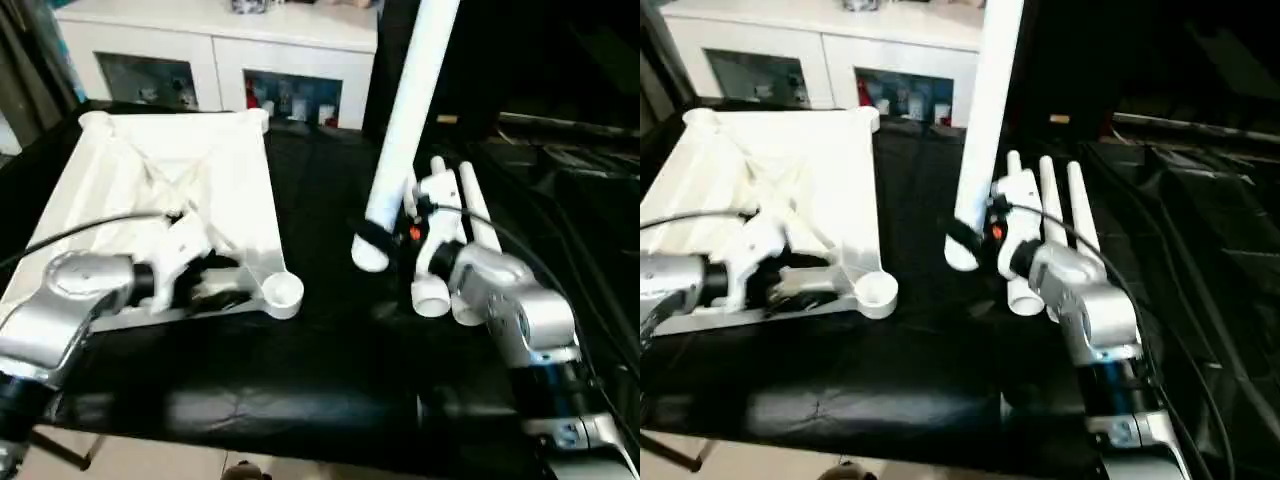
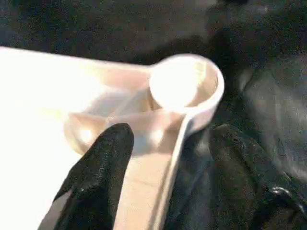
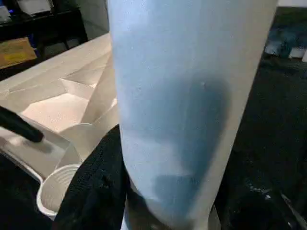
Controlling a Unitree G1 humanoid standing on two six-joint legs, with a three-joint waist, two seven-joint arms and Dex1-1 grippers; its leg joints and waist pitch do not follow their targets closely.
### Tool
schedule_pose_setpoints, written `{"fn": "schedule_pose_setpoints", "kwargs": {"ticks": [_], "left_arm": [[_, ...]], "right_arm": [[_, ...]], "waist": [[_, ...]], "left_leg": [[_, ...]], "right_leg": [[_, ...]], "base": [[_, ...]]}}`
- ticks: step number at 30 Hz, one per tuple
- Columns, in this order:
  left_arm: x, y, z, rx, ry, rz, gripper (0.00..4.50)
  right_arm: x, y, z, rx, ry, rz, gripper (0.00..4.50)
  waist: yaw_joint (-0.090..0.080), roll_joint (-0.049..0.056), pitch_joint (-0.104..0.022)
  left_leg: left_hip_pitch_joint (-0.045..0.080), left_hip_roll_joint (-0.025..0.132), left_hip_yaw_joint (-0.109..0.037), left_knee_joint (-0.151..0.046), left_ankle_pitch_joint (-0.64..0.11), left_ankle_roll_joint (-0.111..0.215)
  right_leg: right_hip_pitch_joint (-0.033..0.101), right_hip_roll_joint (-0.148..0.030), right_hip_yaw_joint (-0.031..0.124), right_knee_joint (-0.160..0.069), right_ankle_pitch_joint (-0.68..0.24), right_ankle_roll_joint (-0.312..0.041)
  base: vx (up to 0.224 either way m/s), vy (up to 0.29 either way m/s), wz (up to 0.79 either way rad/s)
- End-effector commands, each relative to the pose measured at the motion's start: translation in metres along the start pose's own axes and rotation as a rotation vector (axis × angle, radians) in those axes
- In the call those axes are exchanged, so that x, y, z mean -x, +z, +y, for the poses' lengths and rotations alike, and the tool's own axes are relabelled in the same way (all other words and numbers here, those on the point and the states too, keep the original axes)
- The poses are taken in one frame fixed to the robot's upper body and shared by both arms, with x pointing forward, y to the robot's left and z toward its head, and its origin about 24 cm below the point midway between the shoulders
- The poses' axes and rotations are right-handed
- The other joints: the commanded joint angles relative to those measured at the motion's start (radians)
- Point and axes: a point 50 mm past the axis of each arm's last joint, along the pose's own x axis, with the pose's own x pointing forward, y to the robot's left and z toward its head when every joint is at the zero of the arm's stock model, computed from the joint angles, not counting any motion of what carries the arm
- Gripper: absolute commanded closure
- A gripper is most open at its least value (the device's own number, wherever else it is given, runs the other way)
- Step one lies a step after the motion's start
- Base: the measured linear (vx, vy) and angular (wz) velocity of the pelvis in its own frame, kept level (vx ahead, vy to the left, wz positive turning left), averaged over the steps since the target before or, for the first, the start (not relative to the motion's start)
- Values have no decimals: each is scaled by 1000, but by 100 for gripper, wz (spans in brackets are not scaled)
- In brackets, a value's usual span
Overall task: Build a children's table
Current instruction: Pick table leg
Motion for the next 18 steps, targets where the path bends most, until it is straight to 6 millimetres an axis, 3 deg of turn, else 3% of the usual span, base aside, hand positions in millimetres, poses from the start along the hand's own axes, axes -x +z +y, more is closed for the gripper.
{"fn": "schedule_pose_setpoints", "kwargs": {"ticks": [1, 9, 10, 11, 12, 18], "left_arm": [[0, 1, 10, -45, -2, 5, 180], [1, -10, 23, -67, -55, 33, 246], [1, -11, 23, -71, -60, 37, 260], [1, -12, 22, -71, -73, 38, 260], [1, -14, 21, -66, -90, 42, 272], [0, -21, 19, -42, -121, 21, 313]], "right_arm": [[2, 7, 2, 33, 19, -33, 257], [4, 7, 7, 49, 54, -27, 257], [5, 7, 8, 50, 54, -28, 257], [6, 7, 7, 53, 55, -26, 257], [7, 7, 7, 54, 55, -26, 257], [12, 6, -1, 50, 28, -22, 257]], "waist": [[-2, 22, -72], [-6, 29, -76], [-7, 34, -78], [-8, 33, -78], [-8, 39, -78], [-7, 32, -74]], "left_leg": [[30, 54, -24, -82, -257, -70], [28, 55, -24, -79, -237, -73], [28, 57, -26, -79, -234, -75], [28, 57, -26, -79, -234, -73], [28, 56, -26, -79, -238, -75], [30, 57, -24, -78, -262, -71]], "right_leg": [[40, -96, 62, -84, -194, -132], [44, -98, 61, -77, -126, -154], [45, -98, 60, -72, -102, -160], [45, -97, 60, -73, -96, -162], [45, -98, 59, -72, -89, -169], [45, -102, 61, -78, -138, -184]], "base": [[0, 0, 0], [0, 0, 0], [0, 0, 0], [0, 0, 0], [0, 0, 0], [0, 0, 0]]}}
